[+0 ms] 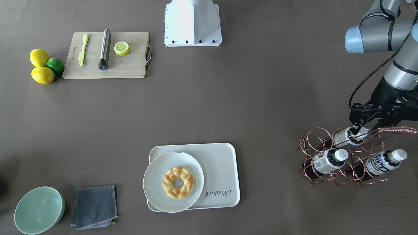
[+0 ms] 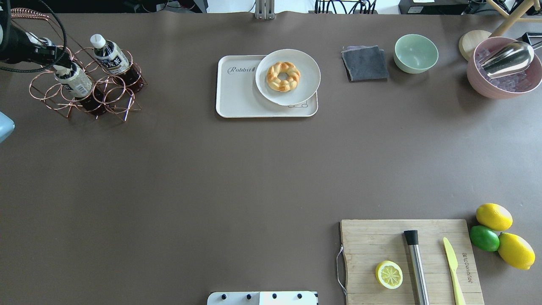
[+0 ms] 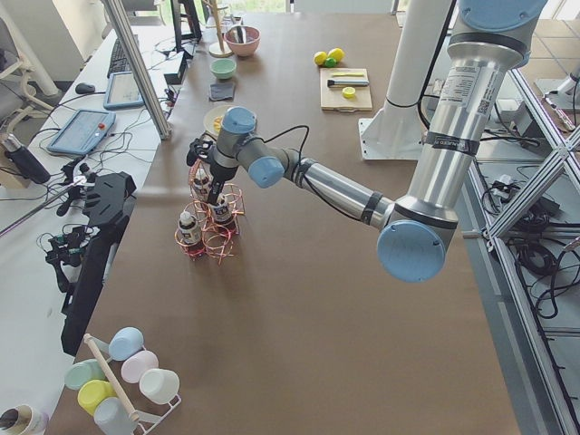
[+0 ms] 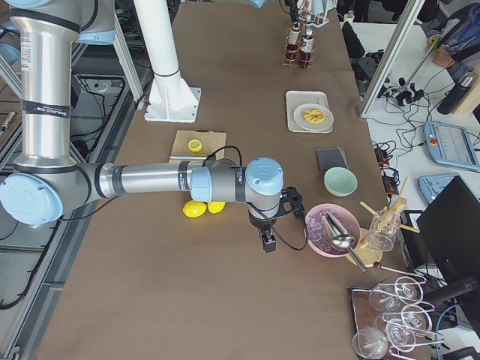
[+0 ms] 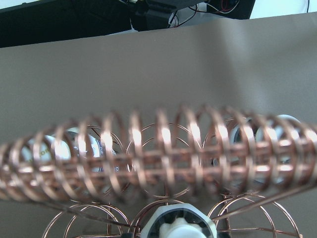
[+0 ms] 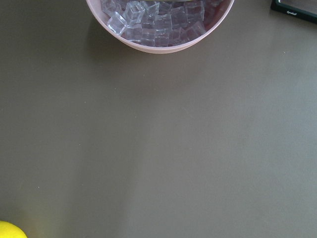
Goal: Place tea on tray
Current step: 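Move the left gripper over the copper wire rack toward a tea bottle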
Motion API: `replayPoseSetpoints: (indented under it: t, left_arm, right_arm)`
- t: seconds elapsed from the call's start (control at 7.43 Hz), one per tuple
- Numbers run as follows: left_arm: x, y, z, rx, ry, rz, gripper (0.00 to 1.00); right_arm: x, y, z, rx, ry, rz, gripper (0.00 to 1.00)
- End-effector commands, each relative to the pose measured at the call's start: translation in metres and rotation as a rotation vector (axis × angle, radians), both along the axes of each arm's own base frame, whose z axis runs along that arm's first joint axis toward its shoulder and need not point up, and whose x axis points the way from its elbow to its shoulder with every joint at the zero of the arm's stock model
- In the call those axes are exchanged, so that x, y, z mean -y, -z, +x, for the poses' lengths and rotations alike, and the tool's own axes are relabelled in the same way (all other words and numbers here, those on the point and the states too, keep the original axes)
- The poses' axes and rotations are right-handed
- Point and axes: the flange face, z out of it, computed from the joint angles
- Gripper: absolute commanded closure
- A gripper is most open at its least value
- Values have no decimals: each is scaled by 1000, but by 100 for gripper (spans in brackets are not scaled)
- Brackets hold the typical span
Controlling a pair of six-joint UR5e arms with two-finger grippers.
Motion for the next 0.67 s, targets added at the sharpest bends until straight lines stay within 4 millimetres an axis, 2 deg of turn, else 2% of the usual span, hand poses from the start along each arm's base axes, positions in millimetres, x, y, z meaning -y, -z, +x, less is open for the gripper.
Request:
replayPoseSetpoints:
  t: [0.0, 0.13, 0.27, 0.4, 0.54]
  left_arm:
    - [6, -1, 3, 4, 2, -2, 63]
    - [7, 1, 3, 1, 6, -4, 84]
    - [10, 11, 4, -18, 25, -12, 100]
    - [13, 18, -11, -25, 44, -2, 100]
    - [17, 29, -45, -34, 85, 17, 100]
  right_arm:
    - [0, 0, 0, 0, 1, 0, 0]
    - [0, 0, 0, 0, 1, 1, 0]
    - [0, 1, 0, 0, 1, 3, 0]
    - [1, 1, 0, 0, 1, 3, 0]
    - [1, 1, 0, -2, 1, 3, 0]
